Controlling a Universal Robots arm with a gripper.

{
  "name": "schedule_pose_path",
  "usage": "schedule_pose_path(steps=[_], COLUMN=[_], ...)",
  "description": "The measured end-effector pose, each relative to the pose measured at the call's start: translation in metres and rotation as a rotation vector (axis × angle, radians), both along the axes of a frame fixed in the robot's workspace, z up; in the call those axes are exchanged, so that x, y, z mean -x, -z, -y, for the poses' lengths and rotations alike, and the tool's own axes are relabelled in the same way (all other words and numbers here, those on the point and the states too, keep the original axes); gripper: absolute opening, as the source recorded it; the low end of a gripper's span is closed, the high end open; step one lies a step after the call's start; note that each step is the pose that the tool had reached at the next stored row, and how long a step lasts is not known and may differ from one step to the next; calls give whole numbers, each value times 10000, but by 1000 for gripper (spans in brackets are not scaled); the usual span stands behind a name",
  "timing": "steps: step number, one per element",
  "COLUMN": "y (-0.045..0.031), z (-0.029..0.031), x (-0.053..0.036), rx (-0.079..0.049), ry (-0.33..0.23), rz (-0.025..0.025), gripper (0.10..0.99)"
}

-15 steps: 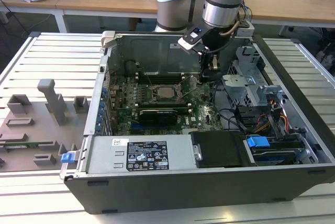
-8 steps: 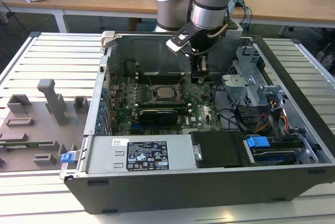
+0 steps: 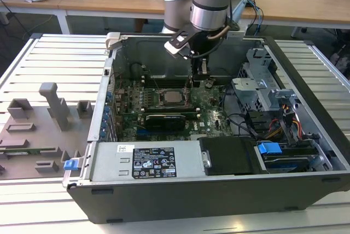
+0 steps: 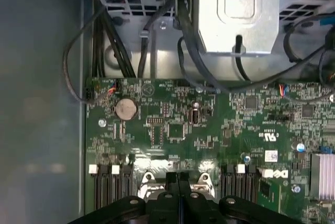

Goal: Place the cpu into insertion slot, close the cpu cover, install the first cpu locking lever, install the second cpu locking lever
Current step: 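Close the cpu cover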

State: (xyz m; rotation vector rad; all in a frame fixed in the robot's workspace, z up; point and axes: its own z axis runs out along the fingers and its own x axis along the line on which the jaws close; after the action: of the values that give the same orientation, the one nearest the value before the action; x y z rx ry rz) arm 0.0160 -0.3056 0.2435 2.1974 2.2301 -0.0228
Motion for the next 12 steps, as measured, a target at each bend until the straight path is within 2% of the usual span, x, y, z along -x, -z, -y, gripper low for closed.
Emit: schedule_pose_path(steps=[12], y=[5], z=[0], x=[130], rx=[1], ry=[1], rz=[-1], gripper=[106])
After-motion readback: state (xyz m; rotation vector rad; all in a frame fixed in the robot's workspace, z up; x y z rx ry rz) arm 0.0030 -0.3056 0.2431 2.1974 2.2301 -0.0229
